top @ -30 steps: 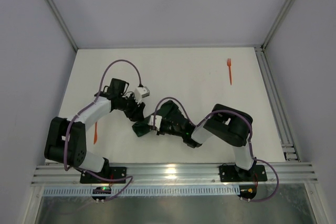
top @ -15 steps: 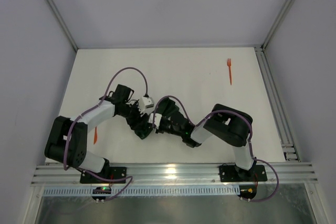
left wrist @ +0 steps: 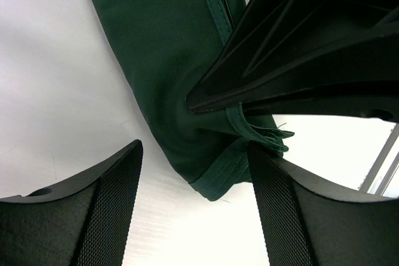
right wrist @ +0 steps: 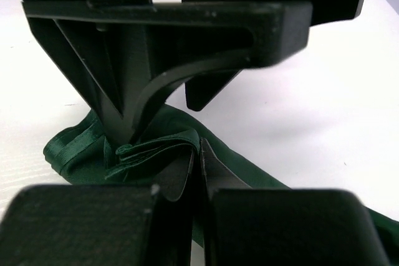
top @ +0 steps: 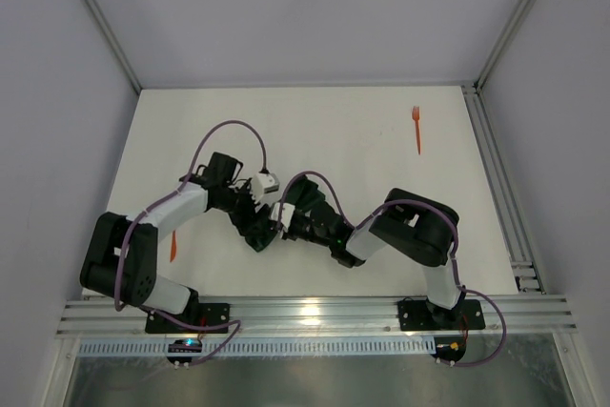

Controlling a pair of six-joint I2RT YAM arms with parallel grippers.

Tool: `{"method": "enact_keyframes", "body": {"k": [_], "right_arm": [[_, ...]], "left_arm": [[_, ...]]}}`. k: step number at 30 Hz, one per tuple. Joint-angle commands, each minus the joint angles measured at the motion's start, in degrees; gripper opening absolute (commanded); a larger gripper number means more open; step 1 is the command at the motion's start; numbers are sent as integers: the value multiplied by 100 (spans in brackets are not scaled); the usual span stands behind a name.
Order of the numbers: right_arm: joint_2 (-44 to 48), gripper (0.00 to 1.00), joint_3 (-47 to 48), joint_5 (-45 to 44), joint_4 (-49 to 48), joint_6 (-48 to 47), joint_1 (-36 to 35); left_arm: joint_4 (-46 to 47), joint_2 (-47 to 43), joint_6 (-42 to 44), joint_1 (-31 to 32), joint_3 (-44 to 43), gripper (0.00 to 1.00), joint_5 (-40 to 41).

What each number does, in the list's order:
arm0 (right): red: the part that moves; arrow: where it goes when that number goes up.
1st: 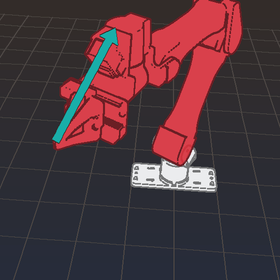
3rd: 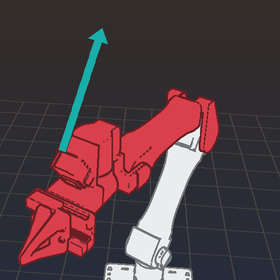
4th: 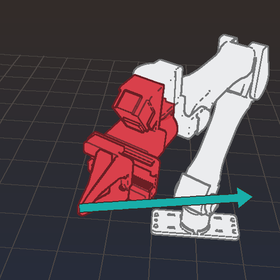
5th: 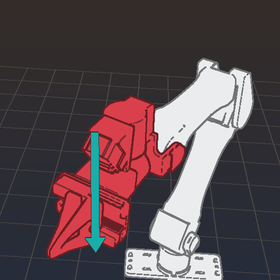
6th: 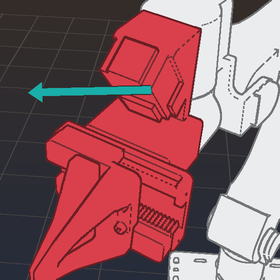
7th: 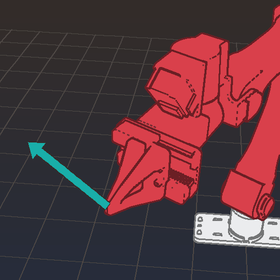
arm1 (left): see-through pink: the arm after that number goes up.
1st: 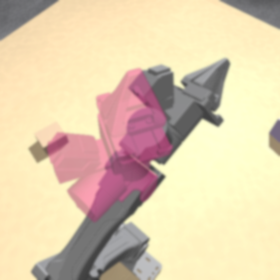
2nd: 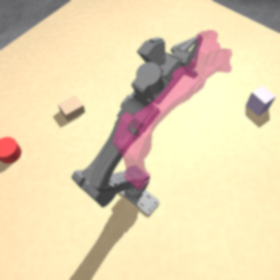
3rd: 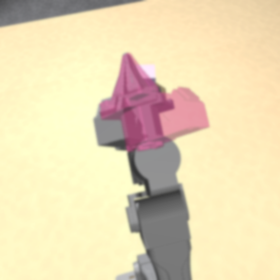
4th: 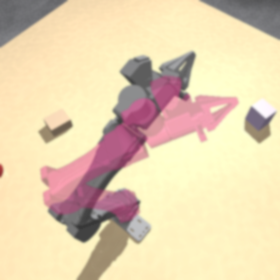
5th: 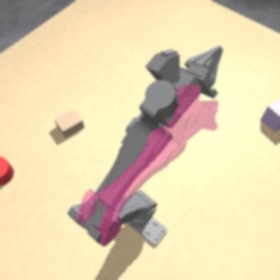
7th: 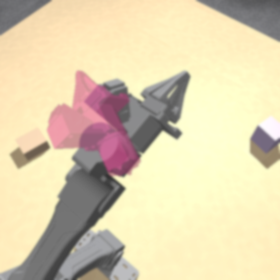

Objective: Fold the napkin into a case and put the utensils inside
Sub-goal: Stuff the top corner of the smaller-rectangle-folded napkin at the center of the board.

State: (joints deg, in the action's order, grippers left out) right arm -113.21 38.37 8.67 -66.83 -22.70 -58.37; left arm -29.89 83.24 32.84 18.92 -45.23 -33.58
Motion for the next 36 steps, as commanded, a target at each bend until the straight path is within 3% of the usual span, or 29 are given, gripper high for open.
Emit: {"method": "enact_keyframes", "body": {"k": [1,7,10,13,17,19,21,24,26,29,32,36], "right_arm": [[80,4,39,-5,-708,28,10],[-17,4,83,-32,-858,187,10],[-8,4,101,3,-858,196,10],[0,4,66,21,-867,178,10],[-17,4,-5,170,-893,152,10],[-8,4,-57,205,-893,125,10],[0,4,-84,311,-876,99,27],[71,4,-93,486,-727,29,54],[176,11,-119,522,-622,-68,71],[395,35,-233,645,-306,-234,141],[799,48,-295,987,265,-410,185],[1283,57,-339,1375,785,-254,203]], "left_arm": [[150,130,-120,16,-284,69,-166],[290,526,-208,200,-302,71,386],[518,544,-304,270,-197,67,624],[616,526,-340,270,-179,54,730],[739,386,-445,270,-100,23,722],[704,307,-410,270,-82,16,722],[660,280,-357,270,-73,2,748],[581,271,-234,270,-65,0,827],[598,254,-173,270,-56,0,914],[651,210,-76,270,-12,0,1055],[677,149,3,270,-3,0,1108],[756,17,38,270,85,0,1091]]}}
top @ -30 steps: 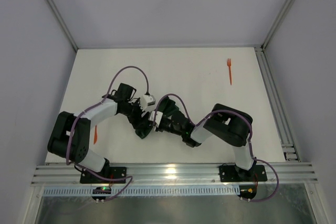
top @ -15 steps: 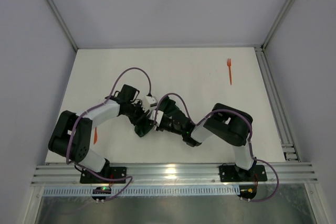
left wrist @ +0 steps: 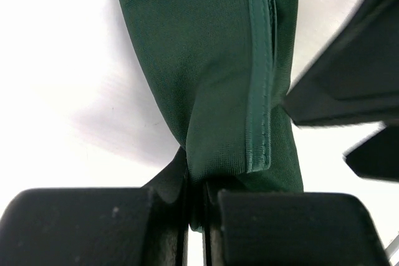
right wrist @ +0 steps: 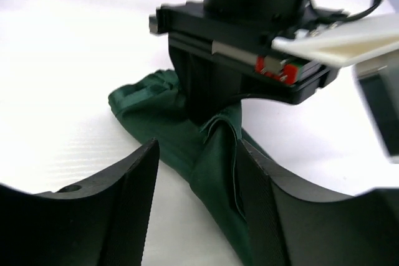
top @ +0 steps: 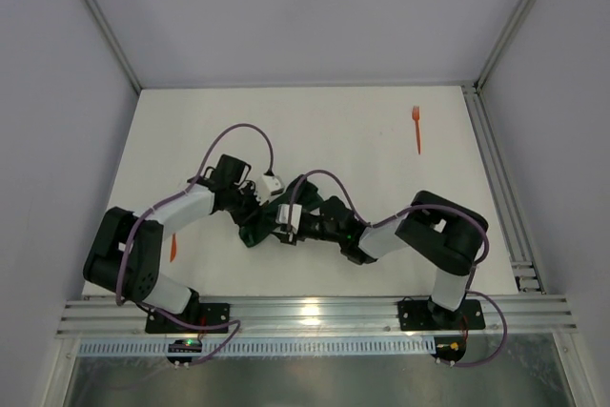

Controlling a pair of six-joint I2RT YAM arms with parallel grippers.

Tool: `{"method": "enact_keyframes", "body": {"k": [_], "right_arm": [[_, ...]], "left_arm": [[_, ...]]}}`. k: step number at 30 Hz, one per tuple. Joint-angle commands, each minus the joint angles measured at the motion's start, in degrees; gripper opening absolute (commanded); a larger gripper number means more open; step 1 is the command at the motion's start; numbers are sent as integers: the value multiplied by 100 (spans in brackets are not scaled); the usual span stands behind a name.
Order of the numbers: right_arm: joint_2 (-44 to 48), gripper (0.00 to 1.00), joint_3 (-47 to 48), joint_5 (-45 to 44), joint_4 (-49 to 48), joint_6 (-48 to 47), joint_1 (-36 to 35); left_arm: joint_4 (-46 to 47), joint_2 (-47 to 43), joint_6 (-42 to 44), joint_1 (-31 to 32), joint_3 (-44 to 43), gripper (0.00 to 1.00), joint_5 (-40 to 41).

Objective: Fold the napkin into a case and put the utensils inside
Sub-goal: Stuff the top corner of the smaller-rectangle-folded napkin at the center of the board.

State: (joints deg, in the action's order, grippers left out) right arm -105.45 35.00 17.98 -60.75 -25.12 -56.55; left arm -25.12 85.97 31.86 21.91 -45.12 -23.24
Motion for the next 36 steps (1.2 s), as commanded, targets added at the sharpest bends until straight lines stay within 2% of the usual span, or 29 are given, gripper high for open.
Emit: {"method": "enact_keyframes", "body": {"k": [1,3,5,9,20,25,29,30,32,34,36], "right_arm": [[516,58,-2,322,125,121,30],[438,64,15,189,-137,471,30],[148,64,190,-126,-498,710,30],[-256,64,604,-251,-393,948,22],[-731,60,692,-866,-789,1220,22],[-951,57,841,-1023,-543,1194,13],[-1013,47,762,-1024,-490,1133,13],[-1021,36,754,-1024,-508,1133,4],[-1057,25,710,-1042,-552,1133,13],[-1109,14,736,-1033,-569,1106,4],[-1136,10,753,-1033,-622,1080,13]], "left_arm": [[280,-283,163,-29,91,0,40],[306,-336,172,-29,135,0,4],[315,-362,207,-29,179,0,-48],[315,-353,207,-29,197,0,-101],[377,-327,260,-29,267,0,-198],[350,-301,251,-29,250,0,-251],[324,-309,242,-29,223,0,-295],[307,-301,251,-29,215,0,-295],[271,-300,295,-29,206,2,-321],[167,-336,347,-29,180,10,-408],[26,-405,488,-29,153,19,-618]]}}
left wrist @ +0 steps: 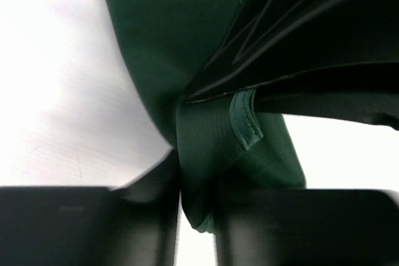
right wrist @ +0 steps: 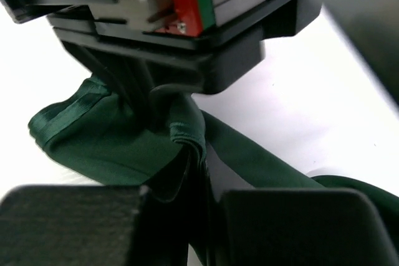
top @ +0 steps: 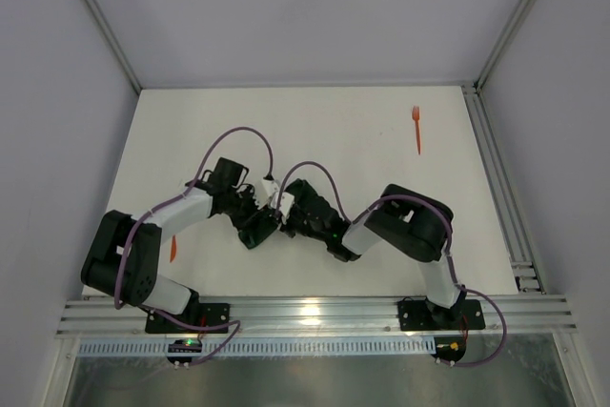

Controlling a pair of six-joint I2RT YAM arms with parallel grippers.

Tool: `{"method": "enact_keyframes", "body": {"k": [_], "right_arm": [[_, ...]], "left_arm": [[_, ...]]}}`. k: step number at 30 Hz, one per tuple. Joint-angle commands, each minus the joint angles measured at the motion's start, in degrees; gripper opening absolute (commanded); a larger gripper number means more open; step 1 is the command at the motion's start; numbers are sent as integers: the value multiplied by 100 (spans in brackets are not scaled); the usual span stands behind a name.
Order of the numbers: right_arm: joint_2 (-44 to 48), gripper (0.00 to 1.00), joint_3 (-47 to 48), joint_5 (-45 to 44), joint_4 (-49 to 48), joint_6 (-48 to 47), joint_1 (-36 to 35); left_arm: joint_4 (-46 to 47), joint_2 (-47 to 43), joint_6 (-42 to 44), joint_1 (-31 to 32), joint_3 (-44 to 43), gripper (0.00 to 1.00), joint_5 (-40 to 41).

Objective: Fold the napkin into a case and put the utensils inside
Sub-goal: Stuff the top corner of the smaller-rectangle-folded napkin at the center of the board.

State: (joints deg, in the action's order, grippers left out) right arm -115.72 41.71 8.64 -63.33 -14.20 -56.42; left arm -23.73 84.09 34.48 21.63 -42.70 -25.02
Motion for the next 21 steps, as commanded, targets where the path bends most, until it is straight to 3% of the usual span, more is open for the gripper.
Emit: {"method": "enact_keyframes", "body": {"k": [1,12,21], "right_arm": [[-117,8,83,-91,-382,-39,-9],[-117,4,21,6,-505,-259,-18],[-91,4,-58,-12,-636,-373,-27]], "left_arm": [[-219,-262,304,-1,-116,28,-512],[-2590,-491,1858,-537,-1134,55,-1989],[-4385,80,3319,-659,-1812,65,-2429]]}}
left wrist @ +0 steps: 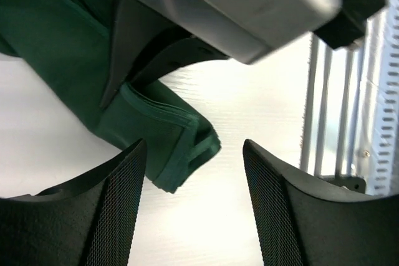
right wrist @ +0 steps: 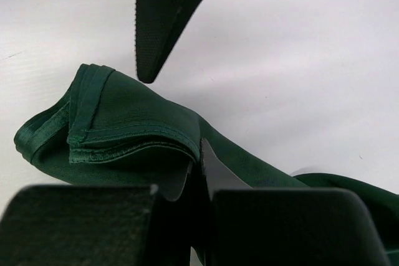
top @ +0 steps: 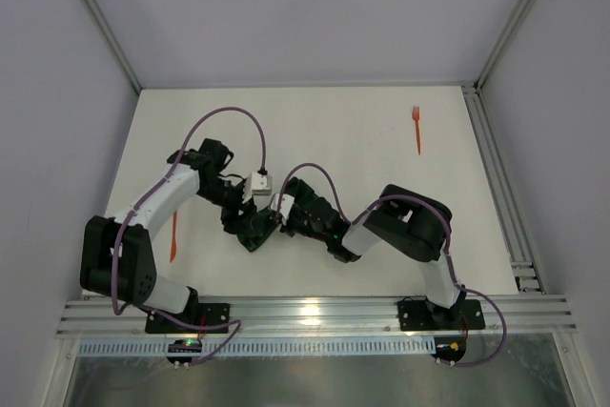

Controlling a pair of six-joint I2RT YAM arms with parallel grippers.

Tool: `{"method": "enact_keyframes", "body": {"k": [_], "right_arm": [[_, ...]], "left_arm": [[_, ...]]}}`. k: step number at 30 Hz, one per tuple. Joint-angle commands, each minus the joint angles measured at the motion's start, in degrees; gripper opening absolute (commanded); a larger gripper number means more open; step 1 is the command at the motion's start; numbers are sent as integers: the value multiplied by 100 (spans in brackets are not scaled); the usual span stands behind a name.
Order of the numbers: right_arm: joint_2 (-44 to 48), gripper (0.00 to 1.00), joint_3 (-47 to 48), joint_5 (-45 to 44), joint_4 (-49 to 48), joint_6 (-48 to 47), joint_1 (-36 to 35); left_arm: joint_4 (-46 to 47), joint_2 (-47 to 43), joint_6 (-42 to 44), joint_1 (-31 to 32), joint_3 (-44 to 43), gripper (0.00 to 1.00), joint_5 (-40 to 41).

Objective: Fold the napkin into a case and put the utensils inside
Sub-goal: Stuff the top corner of the smaller-rectangle-folded napkin at the center of the board.

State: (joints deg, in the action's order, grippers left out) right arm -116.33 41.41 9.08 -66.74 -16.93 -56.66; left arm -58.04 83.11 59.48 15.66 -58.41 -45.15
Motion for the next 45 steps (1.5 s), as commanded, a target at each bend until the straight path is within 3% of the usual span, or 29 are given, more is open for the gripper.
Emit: {"method": "enact_keyframes", "body": {"k": [1,4,7,8,11,14,20,24,35,36,42,43,45], "right_arm": [[-38,4,-28,-47,-304,-109,-3],[-47,4,-36,-38,-331,-170,-20],[-47,4,-45,15,-375,-206,-20],[-39,4,-45,23,-410,-214,-29],[-4,4,-45,67,-427,-214,-29],[23,4,-45,76,-445,-232,-38],[40,4,-63,138,-498,-180,-38],[41,4,-63,76,-507,-153,-38],[137,4,-19,15,-542,40,-38],[155,4,-19,41,-568,49,-38],[181,4,-98,181,-735,32,-46],[199,4,-124,190,-770,32,-38],[295,16,-168,234,-770,23,-29]], "left_arm": [[-1190,214,1037,-81,-319,65,-442],[-1385,258,1197,-299,-443,60,-758],[383,118,-800,-441,-242,52,-252],[1721,39,-1920,-432,159,55,-49],[3153,-111,-2930,-266,707,60,786],[3701,12,-3319,-98,892,59,1288],[3862,65,-3251,-55,1051,49,1140],[3397,21,-2637,95,1147,51,1174],[3616,3,-2486,420,1455,46,1869],[3633,-5,-2485,429,1473,44,1921],[3739,-76,-2521,455,1587,2,2106],[3739,-58,-2521,464,1605,0,2150],[3774,-76,-2477,455,1649,0,2194]]}}
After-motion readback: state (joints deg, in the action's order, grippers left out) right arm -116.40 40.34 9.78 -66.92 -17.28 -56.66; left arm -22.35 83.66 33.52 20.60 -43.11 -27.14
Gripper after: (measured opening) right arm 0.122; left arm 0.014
